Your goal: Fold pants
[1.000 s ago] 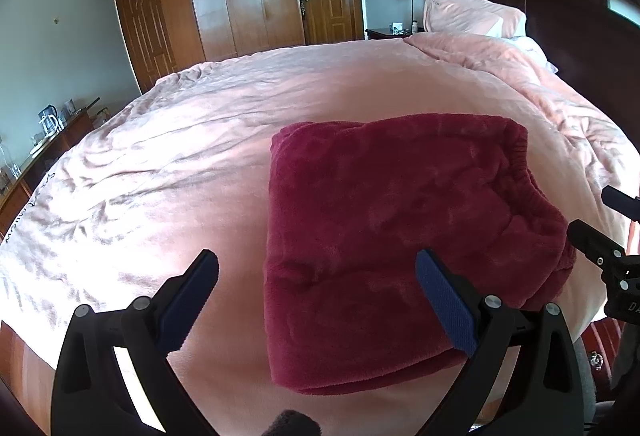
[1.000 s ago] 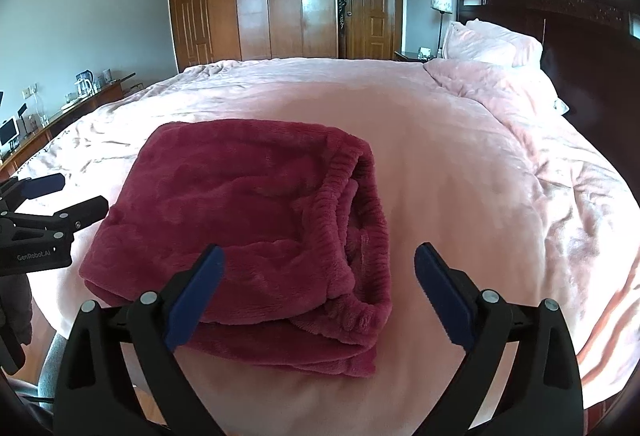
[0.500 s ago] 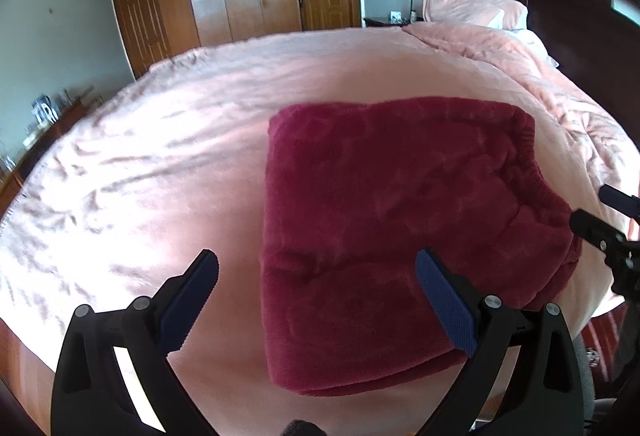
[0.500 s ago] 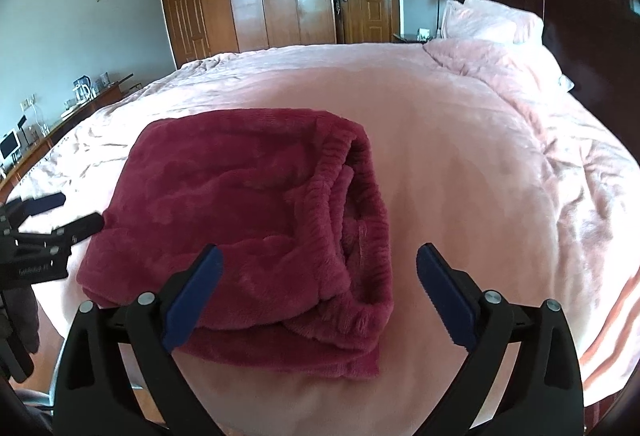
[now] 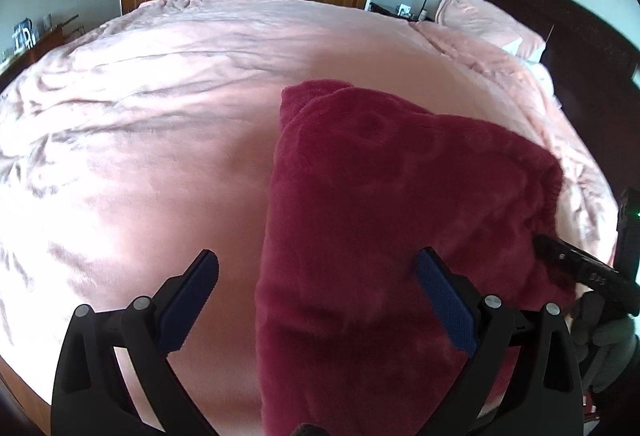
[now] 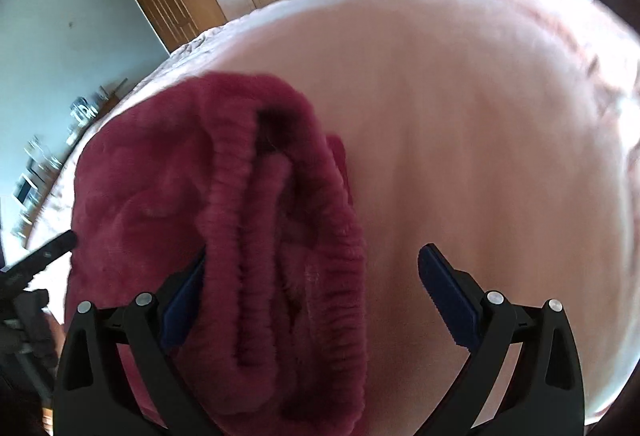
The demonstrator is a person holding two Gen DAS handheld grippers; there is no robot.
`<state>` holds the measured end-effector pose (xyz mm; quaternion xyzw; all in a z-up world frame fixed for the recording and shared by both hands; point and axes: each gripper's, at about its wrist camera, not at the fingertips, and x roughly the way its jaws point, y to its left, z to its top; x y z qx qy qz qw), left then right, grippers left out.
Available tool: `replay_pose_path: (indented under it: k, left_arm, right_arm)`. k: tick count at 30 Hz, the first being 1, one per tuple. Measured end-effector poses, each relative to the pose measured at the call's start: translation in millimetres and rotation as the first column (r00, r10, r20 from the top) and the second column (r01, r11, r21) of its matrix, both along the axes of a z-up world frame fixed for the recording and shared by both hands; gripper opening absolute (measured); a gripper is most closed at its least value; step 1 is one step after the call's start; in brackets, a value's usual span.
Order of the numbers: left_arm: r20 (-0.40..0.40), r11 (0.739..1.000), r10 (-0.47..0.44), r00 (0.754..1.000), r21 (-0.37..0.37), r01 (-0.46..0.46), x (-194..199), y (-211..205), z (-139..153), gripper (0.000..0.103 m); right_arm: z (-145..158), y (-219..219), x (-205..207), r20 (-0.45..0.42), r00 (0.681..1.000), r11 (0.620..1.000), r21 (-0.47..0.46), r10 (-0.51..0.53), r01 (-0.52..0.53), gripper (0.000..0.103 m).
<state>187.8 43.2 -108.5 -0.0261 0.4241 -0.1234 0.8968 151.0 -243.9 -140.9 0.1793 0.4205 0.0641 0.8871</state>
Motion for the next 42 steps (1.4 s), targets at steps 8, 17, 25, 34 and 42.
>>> replay_pose_path:
  k: [8,17,25,34,42]
  left_arm:
    - [-0.029,1.000,-0.015,0.999,-0.008,0.015,11.9,-8.6,-14.7,0.098]
    - [-0.049,0.999,-0.045,0.998,-0.022,0.044,21.4,-9.2,-20.0,0.098]
    - [-0.172,0.978,-0.066,0.983,-0.206,0.029,33.3,11.2,-36.8,0.098]
    - [-0.260,0.916,-0.110,0.959,-0.401,-0.003,40.9,30.7,-51.0,0.098]
    - [-0.265,0.869,-0.161,0.951,-0.495,0.009,34.1,33.3,-54.3,0.080]
  right_arm:
    - [-25.7,-15.7,10.6,-0.043,0.998,0.979,0.201,0.044,-0.035,0.100]
    - [-40.0,-22.4,35.3,-0.050,0.993,0.958,0.274,0.104,-0.087,0.101]
    - [-43.6,-25.9,72.7,-0.044,0.984,0.939,0.310,0.174,-0.152,0.088]
    - [-42.5,-34.1,79.6,-0.037,0.977,0.912,0.368,0.209,-0.181,0.073]
    - [-32.7,-32.6,53.8,-0.024,0.980,0.908,0.381,0.198,-0.174,0.059]
